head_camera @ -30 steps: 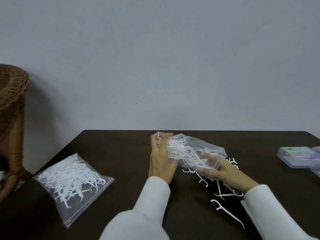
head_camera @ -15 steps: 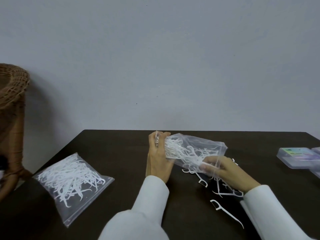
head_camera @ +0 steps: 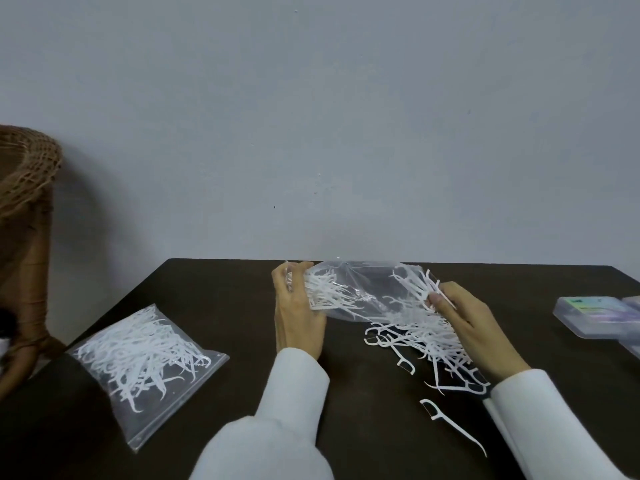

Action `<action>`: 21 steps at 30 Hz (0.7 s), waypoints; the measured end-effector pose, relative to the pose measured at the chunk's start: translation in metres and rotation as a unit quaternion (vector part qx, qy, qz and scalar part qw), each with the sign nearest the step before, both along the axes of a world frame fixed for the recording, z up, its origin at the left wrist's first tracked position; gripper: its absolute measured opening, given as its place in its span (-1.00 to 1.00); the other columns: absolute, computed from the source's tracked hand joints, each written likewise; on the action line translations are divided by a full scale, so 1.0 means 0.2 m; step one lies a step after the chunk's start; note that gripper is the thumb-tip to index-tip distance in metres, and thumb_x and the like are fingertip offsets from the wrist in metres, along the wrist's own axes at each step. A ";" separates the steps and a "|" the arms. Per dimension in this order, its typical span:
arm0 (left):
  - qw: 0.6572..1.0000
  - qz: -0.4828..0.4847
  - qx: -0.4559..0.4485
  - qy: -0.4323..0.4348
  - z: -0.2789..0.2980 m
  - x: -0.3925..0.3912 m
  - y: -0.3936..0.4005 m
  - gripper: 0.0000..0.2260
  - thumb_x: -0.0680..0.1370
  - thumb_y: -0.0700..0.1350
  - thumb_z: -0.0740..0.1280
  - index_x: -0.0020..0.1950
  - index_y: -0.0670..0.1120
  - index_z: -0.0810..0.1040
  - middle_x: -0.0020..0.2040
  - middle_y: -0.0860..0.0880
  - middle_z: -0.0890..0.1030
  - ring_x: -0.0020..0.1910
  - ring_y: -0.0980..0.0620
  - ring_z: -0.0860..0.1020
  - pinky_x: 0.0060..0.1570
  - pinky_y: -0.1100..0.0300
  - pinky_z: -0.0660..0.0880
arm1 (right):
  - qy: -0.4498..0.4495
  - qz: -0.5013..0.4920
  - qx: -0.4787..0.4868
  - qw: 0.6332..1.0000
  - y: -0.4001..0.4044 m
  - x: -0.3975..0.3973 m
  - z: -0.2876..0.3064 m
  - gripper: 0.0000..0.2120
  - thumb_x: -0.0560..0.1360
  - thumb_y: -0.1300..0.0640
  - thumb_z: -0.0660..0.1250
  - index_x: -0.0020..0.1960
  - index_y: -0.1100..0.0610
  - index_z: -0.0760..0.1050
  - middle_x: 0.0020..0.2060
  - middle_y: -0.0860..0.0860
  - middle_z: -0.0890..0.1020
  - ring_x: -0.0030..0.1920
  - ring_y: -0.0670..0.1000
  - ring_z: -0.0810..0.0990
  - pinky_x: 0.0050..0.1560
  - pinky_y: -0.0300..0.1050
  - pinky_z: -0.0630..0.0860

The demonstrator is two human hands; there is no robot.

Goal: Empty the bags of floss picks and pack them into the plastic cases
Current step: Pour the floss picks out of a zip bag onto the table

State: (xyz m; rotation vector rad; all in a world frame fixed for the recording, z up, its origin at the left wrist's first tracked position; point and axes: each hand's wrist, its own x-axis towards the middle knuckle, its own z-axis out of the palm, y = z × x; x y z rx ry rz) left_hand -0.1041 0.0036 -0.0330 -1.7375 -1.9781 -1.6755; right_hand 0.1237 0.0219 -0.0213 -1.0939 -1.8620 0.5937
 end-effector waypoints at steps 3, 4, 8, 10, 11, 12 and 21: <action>0.998 0.034 -0.015 -0.048 0.01 -0.03 0.00 -0.52 0.43 -0.34 0.40 0.28 -0.05 0.40 0.30 -0.04 0.25 0.03 0.03 0.49 -0.06 0.37 0.36 | -0.087 -0.023 0.006 0.996 0.02 0.03 -0.02 -0.75 0.54 -0.08 0.08 -0.16 0.02 0.44 -0.18 -0.02 0.51 -0.18 -0.13 0.48 -0.12 -0.22 0.42; 0.996 0.049 -0.018 -0.066 0.01 -0.03 -0.01 -0.53 0.43 -0.34 0.40 0.28 -0.05 0.39 0.31 -0.04 0.24 0.06 0.02 0.48 -0.05 0.39 0.35 | -0.103 -0.028 0.003 0.994 0.02 0.04 -0.02 -0.72 0.52 -0.12 0.06 -0.16 0.01 0.43 -0.18 -0.02 0.50 -0.17 -0.10 0.49 -0.11 -0.17 0.43; 0.984 0.114 -0.024 -0.137 0.03 -0.06 -0.01 -0.56 0.44 -0.32 0.39 0.28 -0.11 0.40 0.32 -0.10 0.26 0.15 -0.07 0.48 0.01 0.31 0.35 | -0.167 -0.033 0.000 0.985 0.03 0.06 -0.03 -0.75 0.55 -0.07 0.06 -0.21 0.00 0.38 -0.24 -0.01 0.50 -0.21 -0.06 0.49 -0.12 -0.05 0.47; 0.979 0.124 -0.026 -0.159 0.03 -0.08 0.00 -0.56 0.44 -0.31 0.41 0.27 -0.12 0.40 0.31 -0.10 0.26 0.14 -0.08 0.49 -0.01 0.30 0.37 | -0.208 -0.033 -0.008 0.977 0.04 0.07 -0.03 -0.79 0.57 -0.04 0.11 -0.22 -0.02 0.35 -0.24 -0.03 0.49 -0.22 -0.07 0.47 -0.13 -0.08 0.45; 0.978 0.124 -0.026 -0.163 0.04 -0.08 0.00 -0.56 0.44 -0.30 0.41 0.27 -0.11 0.40 0.31 -0.10 0.27 0.14 -0.08 0.49 -0.02 0.30 0.38 | -0.230 -0.036 -0.008 0.972 0.04 0.07 -0.04 -0.81 0.56 -0.04 0.13 -0.21 -0.05 0.34 -0.23 -0.06 0.48 -0.21 -0.09 0.47 -0.11 -0.11 0.44; 0.978 0.122 -0.027 -0.165 0.04 -0.08 0.00 -0.56 0.43 -0.30 0.42 0.27 -0.11 0.40 0.30 -0.10 0.27 0.14 -0.07 0.49 -0.02 0.29 0.38 | -0.247 -0.039 -0.005 0.968 0.04 0.06 -0.04 -0.84 0.56 -0.04 0.14 -0.18 -0.07 0.35 -0.21 -0.10 0.47 -0.19 -0.11 0.47 -0.04 -0.11 0.44; 0.992 0.019 -0.045 -0.117 0.02 0.01 0.00 -0.55 0.42 -0.30 0.41 0.26 -0.06 0.40 0.31 -0.04 0.24 0.04 0.05 0.45 -0.01 0.33 0.35 | 0.000 -0.037 0.026 0.999 0.00 0.00 0.00 -0.89 0.55 0.01 0.23 0.01 0.02 0.48 0.00 -0.09 0.55 0.01 -0.15 0.55 0.01 -0.24 0.49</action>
